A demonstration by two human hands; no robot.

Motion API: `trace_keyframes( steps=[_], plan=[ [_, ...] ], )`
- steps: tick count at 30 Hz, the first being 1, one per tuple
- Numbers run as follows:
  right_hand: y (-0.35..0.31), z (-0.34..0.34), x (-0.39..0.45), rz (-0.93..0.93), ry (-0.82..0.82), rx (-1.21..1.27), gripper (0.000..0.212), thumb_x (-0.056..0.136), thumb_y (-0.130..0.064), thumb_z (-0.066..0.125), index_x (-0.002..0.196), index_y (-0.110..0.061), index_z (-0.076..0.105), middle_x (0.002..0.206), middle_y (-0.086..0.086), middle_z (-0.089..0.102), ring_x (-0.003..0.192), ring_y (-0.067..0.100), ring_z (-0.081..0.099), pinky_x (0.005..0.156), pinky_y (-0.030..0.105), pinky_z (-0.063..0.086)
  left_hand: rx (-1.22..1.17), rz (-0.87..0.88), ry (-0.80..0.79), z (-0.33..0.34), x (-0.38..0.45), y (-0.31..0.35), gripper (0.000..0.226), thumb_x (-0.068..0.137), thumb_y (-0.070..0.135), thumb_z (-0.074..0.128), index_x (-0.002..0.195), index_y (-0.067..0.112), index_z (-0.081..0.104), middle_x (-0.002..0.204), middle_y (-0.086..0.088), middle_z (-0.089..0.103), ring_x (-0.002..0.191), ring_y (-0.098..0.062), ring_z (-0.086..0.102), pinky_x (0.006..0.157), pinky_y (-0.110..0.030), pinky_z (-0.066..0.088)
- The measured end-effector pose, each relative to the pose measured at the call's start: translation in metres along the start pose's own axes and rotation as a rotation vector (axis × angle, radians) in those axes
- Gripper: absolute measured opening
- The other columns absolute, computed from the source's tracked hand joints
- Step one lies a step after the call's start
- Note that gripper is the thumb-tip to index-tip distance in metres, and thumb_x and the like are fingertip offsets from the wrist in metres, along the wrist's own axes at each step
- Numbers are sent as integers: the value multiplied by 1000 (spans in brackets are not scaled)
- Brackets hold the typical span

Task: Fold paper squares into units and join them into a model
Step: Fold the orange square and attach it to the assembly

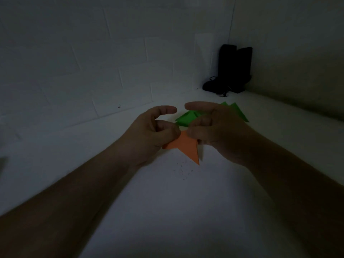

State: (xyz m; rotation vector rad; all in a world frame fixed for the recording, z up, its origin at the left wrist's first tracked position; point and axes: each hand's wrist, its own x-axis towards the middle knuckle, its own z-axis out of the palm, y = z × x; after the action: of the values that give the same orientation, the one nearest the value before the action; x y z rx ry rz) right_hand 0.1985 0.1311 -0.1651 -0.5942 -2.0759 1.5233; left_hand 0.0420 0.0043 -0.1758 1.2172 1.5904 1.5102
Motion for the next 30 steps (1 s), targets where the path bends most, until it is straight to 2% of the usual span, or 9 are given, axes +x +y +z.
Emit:
trace_keyframes(
  steps=[4,6,12,14,18,22,24,28,30],
  plan=[
    [-1,-2,0,2,10,7,64,85,3,73,142,-19,52,87,17,74,77,16,72,77,36,64,6,10,10,1,-1,3,46,93,2,68,132,23,54,83,-11,70,64,-11,61,62,-21,51],
    [-2,-2,0,5,22,8,65,85,4,72,142,-19,53,87,19,73,76,17,71,79,41,63,-11,6,16,0,0,2,45,93,2,69,130,22,55,83,-8,73,65,-11,63,66,-23,51],
    [-1,-2,1,19,25,28,65,85,5,71,143,-18,52,74,9,73,70,13,69,69,27,62,-29,-15,27,-1,0,3,47,90,3,72,131,20,56,86,-9,76,70,-11,68,69,-21,54],
    [0,-4,2,19,38,51,65,84,6,71,142,-17,53,75,14,70,68,13,65,67,27,59,-61,-14,32,-2,-1,4,51,87,4,74,132,19,55,90,-11,77,75,-14,71,72,-22,55],
    [1,-4,2,24,27,61,66,83,7,71,142,-16,53,76,13,69,74,19,65,81,44,61,-62,-35,50,0,-1,6,51,85,4,76,130,18,58,92,-14,78,72,-12,72,67,-18,54],
    [1,-6,3,38,15,131,66,84,10,69,143,-14,52,78,15,66,75,19,65,82,43,60,-75,-42,58,-2,-1,7,57,74,15,82,127,20,61,94,-16,78,77,-15,73,72,-22,56],
    [3,-6,4,41,11,150,66,83,11,69,142,-13,52,78,15,65,76,20,65,83,45,62,-44,-48,61,-3,-1,6,50,80,11,81,125,19,62,92,-16,78,77,-16,73,72,-22,58],
    [5,-6,6,44,-11,173,67,79,5,73,140,-17,54,76,17,61,83,28,62,94,69,49,-46,-47,45,-4,-1,7,47,81,7,80,123,17,63,93,-19,77,77,-16,74,72,-21,58],
    [6,-7,6,46,-21,200,67,80,6,72,140,-16,53,77,17,61,84,27,65,94,68,51,-64,-30,40,-6,-1,7,54,74,13,83,123,19,63,90,-16,77,80,-19,74,76,-24,58]
  ],
)
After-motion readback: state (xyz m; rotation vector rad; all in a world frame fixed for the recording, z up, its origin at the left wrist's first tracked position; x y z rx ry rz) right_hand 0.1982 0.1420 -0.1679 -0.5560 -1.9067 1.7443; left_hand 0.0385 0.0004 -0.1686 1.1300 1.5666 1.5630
